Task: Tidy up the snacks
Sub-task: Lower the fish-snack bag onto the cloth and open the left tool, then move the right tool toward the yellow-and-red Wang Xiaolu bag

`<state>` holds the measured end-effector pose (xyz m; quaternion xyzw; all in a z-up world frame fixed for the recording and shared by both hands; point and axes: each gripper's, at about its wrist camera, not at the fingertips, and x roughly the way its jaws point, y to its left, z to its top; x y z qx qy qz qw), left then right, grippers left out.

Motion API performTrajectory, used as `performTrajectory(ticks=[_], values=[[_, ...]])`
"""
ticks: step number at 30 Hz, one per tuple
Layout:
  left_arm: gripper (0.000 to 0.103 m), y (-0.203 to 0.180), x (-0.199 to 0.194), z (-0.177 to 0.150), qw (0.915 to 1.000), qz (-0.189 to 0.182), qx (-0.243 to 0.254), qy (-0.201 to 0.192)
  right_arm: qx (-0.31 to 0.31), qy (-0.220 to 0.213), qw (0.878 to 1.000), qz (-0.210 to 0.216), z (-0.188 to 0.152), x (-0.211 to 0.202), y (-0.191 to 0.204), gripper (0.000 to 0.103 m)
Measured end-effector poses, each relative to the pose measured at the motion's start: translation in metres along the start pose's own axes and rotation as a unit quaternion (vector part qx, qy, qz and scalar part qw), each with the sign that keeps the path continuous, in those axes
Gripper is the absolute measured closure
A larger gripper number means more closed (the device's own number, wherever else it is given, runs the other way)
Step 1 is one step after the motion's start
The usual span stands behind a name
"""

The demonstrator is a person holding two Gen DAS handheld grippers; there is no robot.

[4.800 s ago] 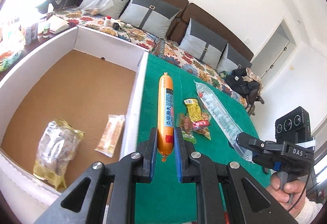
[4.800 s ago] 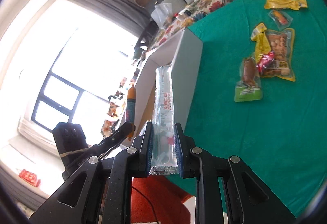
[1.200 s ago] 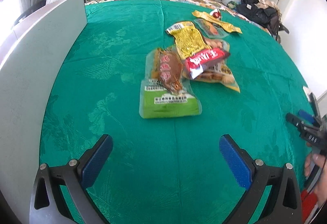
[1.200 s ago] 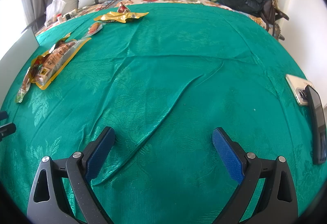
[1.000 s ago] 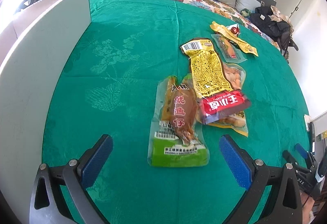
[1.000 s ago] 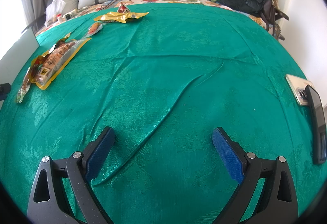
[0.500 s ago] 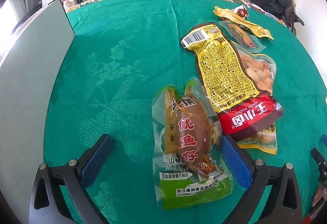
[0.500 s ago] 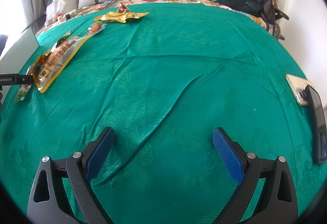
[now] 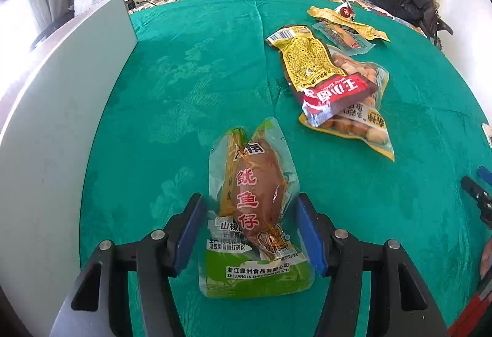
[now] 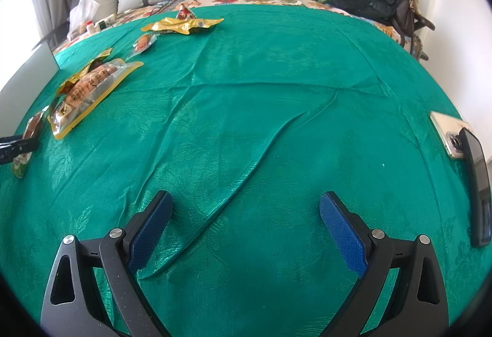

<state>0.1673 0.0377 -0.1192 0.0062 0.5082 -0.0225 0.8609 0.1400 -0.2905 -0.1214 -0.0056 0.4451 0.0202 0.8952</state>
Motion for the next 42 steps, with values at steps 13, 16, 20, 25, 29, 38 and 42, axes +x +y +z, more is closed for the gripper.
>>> performTrajectory(ticks=[13,16,20,25,29,38,42], values=[[0.001,0.010,0.000,-0.029,0.9991,0.014,-0.018,-0.034,0.000,0.000,1.000,0.000,0.000,0.001,0.000,0.005],[0.000,0.012,0.002,-0.028,0.9986,0.010,-0.014,-0.050,0.000,0.000,1.000,0.000,0.000,0.001,0.000,0.005],[0.000,0.012,0.003,-0.028,0.9981,0.010,-0.013,-0.060,0.000,0.000,1.000,0.000,0.000,0.001,0.000,0.005],[0.000,0.012,0.003,-0.028,0.9980,0.011,-0.014,-0.061,0.000,0.000,1.000,0.000,0.000,0.001,0.000,0.005],[0.000,0.012,0.003,-0.028,0.9980,0.011,-0.014,-0.061,0.000,0.000,1.000,0.000,0.000,0.001,0.000,0.005],[0.000,0.012,0.003,-0.029,0.9979,0.011,-0.014,-0.062,0.000,0.000,1.000,0.000,0.000,0.001,0.000,0.005],[0.000,0.012,0.003,-0.029,0.9979,0.012,-0.015,-0.062,-0.001,0.000,1.000,-0.001,0.000,0.001,0.001,0.005]])
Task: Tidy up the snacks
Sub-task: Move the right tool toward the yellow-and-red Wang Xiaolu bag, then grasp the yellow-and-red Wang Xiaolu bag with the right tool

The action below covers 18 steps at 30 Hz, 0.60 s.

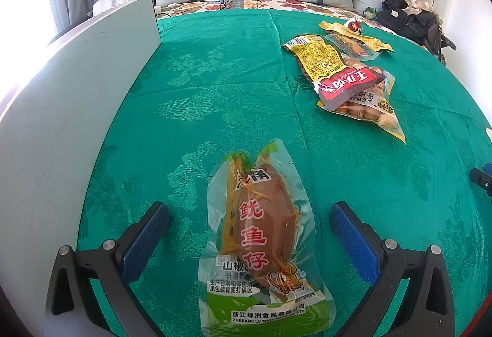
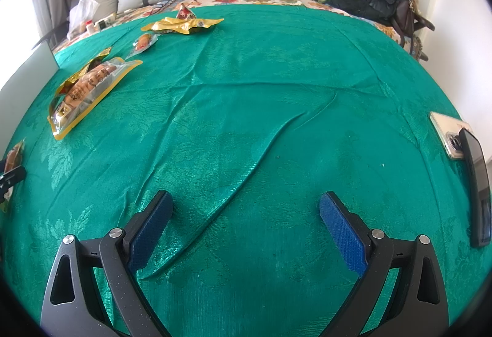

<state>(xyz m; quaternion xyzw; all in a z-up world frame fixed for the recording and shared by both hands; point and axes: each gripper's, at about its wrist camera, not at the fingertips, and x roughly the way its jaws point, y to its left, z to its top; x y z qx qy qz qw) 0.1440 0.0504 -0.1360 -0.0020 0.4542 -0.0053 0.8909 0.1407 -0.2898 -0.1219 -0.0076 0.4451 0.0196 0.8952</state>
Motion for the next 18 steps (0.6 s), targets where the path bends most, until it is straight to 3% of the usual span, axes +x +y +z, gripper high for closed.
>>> performTrajectory(ticks=[5,8,10,15,18], values=[[0.000,0.000,0.000,0.000,1.0000,0.000,0.000,0.000,-0.004,0.002,1.000,0.002,0.001,0.000,0.000,0.005],[0.000,0.000,0.000,0.000,1.0000,0.000,0.000,0.000,-0.028,0.035,0.999,0.005,0.018,0.004,0.005,0.009],[0.000,0.000,0.000,0.000,1.0000,0.000,0.000,0.000,-0.020,0.024,0.999,0.022,0.037,-0.001,0.016,0.009],[0.000,0.000,0.000,0.000,1.0000,0.000,0.000,0.000,-0.036,0.031,0.993,0.105,0.103,0.001,0.086,0.009],[0.000,0.000,0.000,0.000,1.0000,0.000,0.000,0.000,-0.083,0.049,0.988,0.118,0.133,0.016,0.145,0.009]])
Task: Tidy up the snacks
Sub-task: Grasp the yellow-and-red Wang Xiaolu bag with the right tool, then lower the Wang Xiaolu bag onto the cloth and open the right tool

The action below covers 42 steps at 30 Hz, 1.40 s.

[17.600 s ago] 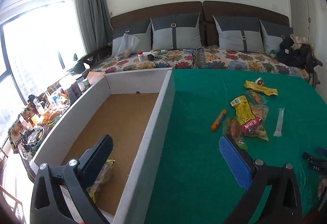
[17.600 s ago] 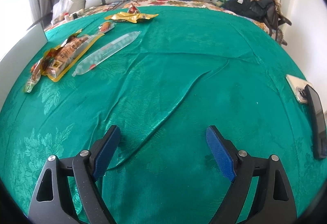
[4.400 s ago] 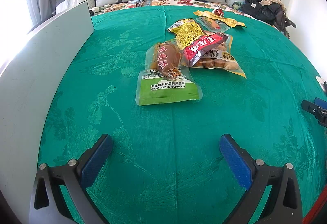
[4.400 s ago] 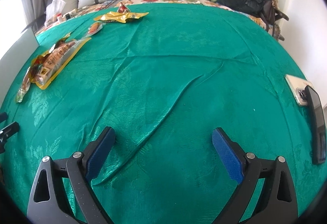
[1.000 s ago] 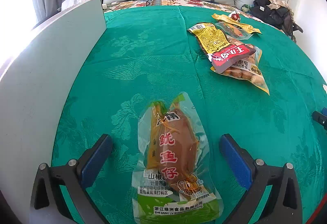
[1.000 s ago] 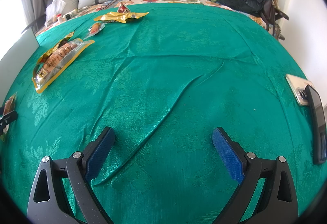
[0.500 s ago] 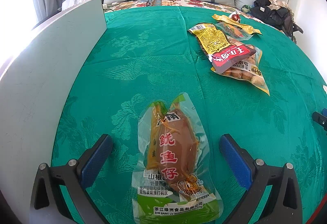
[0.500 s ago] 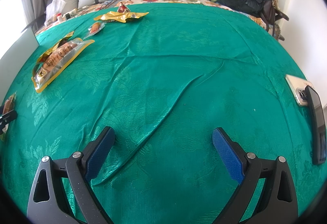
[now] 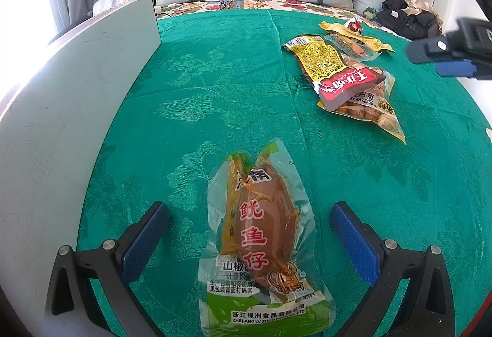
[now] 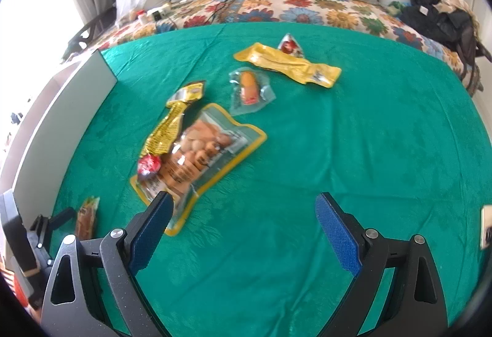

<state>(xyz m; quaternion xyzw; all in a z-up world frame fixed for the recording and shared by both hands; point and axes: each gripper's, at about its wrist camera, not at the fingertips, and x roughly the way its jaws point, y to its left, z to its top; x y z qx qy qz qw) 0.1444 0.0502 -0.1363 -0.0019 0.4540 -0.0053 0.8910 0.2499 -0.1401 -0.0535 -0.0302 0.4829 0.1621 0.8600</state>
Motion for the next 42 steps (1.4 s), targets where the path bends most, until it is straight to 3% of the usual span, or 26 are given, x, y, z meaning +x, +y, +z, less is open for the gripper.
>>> performTrajectory(ticks=[6,11,12,14,15,17,21,26,33,38,40,41,42], values=[[0.000,0.000,0.000,0.000,1.0000,0.000,0.000,0.000,-0.078,0.038,0.996,-0.026,0.041,0.061,0.078,0.009],[0.000,0.000,0.000,0.000,1.0000,0.000,0.000,0.000,-0.117,0.080,0.986,-0.087,0.042,0.103,0.101,0.011],[0.000,0.000,0.000,0.000,1.0000,0.000,0.000,0.000,-0.131,0.076,0.983,-0.104,0.039,0.104,0.104,0.028],[0.000,0.000,0.000,0.000,1.0000,0.000,0.000,0.000,-0.147,0.070,0.980,-0.116,0.032,0.101,0.103,0.050],[0.000,0.000,0.000,0.000,1.0000,0.000,0.000,0.000,-0.144,0.068,0.982,-0.103,0.030,0.098,0.100,0.057],[0.000,0.000,0.000,0.000,1.0000,0.000,0.000,0.000,-0.141,0.054,0.983,-0.103,0.025,0.088,0.095,0.059],[0.000,0.000,0.000,0.000,1.0000,0.000,0.000,0.000,-0.092,-0.009,0.994,-0.053,0.017,0.045,0.079,0.059],[0.000,0.000,0.001,0.000,1.0000,0.000,0.000,0.000,-0.069,-0.071,0.995,-0.025,-0.016,-0.014,0.046,0.059],[0.000,0.000,0.001,0.000,1.0000,0.000,0.000,0.000,-0.012,-0.085,0.992,-0.095,-0.111,-0.053,-0.042,0.059],[0.000,0.000,0.001,0.000,1.0000,0.001,0.000,0.000,0.023,-0.075,0.989,-0.128,-0.160,-0.047,-0.070,0.058],[0.000,0.000,0.001,0.000,1.0000,0.001,0.000,0.000,0.036,-0.073,0.989,-0.125,-0.169,-0.042,-0.074,0.054],[0.000,0.000,0.001,0.000,1.0000,0.001,0.000,0.000,0.041,-0.072,0.989,-0.124,-0.172,-0.039,-0.076,0.043],[0.000,0.000,0.001,0.000,1.0000,0.000,0.000,0.000,0.046,-0.081,0.988,-0.127,-0.173,-0.041,-0.076,0.039]])
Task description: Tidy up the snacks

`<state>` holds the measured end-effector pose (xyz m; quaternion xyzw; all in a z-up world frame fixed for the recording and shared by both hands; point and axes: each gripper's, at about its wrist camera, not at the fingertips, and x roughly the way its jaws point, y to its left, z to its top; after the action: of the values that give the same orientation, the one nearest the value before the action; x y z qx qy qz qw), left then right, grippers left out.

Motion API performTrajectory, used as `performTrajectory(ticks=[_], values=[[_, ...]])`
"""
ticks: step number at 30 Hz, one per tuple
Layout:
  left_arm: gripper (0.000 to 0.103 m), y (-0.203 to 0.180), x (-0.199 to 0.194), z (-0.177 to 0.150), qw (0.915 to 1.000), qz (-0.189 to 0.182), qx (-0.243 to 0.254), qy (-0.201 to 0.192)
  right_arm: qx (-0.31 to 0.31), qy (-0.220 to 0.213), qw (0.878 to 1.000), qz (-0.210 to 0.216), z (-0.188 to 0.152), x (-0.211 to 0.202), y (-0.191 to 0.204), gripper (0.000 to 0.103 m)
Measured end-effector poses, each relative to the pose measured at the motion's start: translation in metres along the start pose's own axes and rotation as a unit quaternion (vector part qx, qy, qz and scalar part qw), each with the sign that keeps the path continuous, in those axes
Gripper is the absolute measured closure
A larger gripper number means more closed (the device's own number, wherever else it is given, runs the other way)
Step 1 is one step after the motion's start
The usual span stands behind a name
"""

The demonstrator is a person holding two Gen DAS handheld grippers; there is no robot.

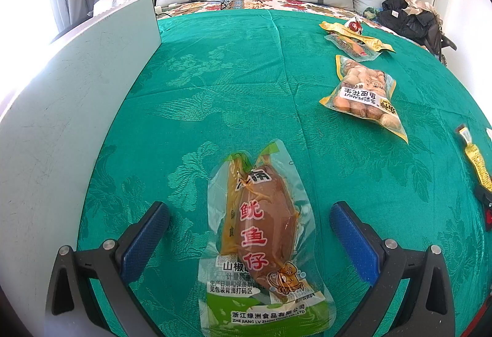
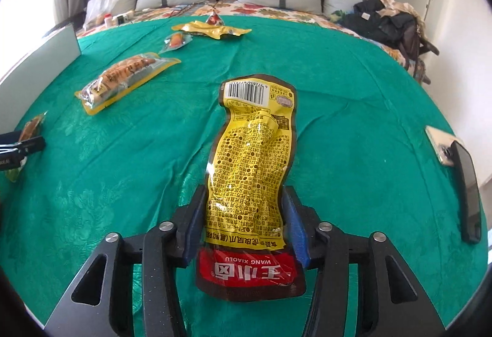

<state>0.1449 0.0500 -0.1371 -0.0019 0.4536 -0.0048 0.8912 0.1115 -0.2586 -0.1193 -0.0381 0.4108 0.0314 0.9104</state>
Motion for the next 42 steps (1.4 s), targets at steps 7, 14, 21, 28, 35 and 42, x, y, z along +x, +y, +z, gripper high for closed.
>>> performTrajectory(ticks=[7,14,21,28,35,42], values=[[0.000,0.000,0.000,0.000,1.0000,0.000,0.000,0.000,0.022,0.022,0.999,0.020,-0.001,0.005,-0.015,0.013],[0.000,0.000,0.000,0.000,1.0000,0.000,0.000,0.000,0.019,0.023,0.999,0.016,-0.002,0.005,-0.012,0.012],[0.000,0.000,0.000,0.000,1.0000,0.000,0.000,0.000,0.019,0.023,0.999,0.016,-0.002,0.006,-0.012,0.012],[0.000,0.000,0.000,0.000,1.0000,0.000,0.000,0.000,0.019,0.023,0.999,0.016,-0.002,0.006,-0.012,0.012],[0.000,0.000,0.000,0.000,1.0000,0.000,0.000,0.000,0.019,0.023,0.999,0.016,-0.002,0.006,-0.012,0.012],[0.000,0.000,0.001,0.000,1.0000,0.000,0.000,0.000,0.019,0.023,0.999,0.016,-0.002,0.006,-0.012,0.012]])
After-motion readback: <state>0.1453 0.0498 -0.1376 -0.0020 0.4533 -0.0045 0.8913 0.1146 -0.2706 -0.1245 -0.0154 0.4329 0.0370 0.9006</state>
